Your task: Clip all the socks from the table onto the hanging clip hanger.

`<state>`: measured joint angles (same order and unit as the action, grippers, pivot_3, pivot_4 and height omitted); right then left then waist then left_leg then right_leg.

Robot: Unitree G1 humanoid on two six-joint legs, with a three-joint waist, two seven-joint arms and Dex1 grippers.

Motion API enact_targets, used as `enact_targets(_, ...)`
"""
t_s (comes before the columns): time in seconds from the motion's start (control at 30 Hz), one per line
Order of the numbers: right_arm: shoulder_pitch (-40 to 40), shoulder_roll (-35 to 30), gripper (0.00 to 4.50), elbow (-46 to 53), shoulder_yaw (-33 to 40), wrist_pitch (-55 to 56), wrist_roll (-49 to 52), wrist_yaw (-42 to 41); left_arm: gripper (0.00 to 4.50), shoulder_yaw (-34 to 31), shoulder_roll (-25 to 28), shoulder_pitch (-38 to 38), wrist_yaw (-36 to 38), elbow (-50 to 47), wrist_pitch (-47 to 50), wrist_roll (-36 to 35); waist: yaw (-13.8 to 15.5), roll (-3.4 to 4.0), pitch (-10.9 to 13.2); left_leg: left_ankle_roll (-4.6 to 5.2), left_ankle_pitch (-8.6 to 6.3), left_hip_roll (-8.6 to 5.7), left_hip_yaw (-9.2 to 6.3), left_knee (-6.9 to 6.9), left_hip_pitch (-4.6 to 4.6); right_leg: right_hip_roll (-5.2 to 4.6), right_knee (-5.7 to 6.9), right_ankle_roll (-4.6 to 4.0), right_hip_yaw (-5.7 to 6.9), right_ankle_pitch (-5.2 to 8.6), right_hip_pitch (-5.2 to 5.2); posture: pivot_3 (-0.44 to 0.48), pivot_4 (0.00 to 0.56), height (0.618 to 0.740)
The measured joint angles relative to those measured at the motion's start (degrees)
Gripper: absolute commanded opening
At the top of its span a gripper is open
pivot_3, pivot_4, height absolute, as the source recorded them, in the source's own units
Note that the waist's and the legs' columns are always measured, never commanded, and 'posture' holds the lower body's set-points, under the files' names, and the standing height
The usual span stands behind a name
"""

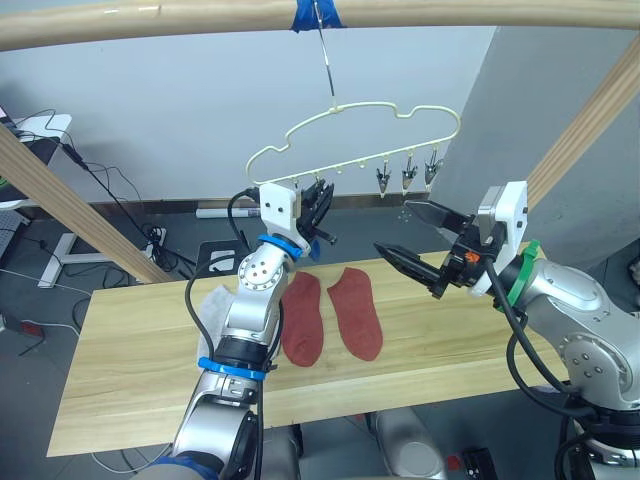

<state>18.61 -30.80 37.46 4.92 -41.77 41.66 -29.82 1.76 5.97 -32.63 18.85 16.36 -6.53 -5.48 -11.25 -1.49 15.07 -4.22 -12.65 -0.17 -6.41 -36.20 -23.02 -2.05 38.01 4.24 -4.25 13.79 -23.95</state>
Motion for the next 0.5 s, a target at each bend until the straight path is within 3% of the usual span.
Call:
enact_targets(0.17, -6.9, -1.3, 4.50, -2.9, -3.0, 2.3, -4.3, -1.7, 0.33, -0.3, 0.3, 1.9, 0.8, -2.8, 3.0, -1.5, 0.1, 0.00, 0.0, 0.00, 0.00, -0.02, 0.01, 0.00, 0.01, -0.02, -0.01, 0.00, -0.03, 0.00, 0.03, -0.246, 0.209, 0.740)
enact_targets(0.4, -6.8, -0.9, 4.50, -7.7, -7.5, 6.6, -11.5, -2.5, 0.33, -1.0, 2.5, 4.7, 4.4, -13.1, 16.6, -8.2, 0.1, -0.01, 0.0, 0.15, 0.10, 0.02, 0.00, 0.00, 0.12, 0.03, 0.05, 0.28, -0.02, 0.06, 0.11, -0.204, 0.208, 0.740)
enact_targets(0.5, -6.3, 0.5, 4.50, -11.7, -10.4, 8.2, -15.2, -2.4, 0.33, -2.0, 6.4, 5.6, 6.5, -18.5, 25.0, -12.1, 0.2, -0.01, 0.0, 0.19, 0.13, 0.03, -0.01, 0.00, 0.19, 0.04, 0.07, 0.28, -0.01, 0.05, 0.15, -0.191, 0.208, 0.740)
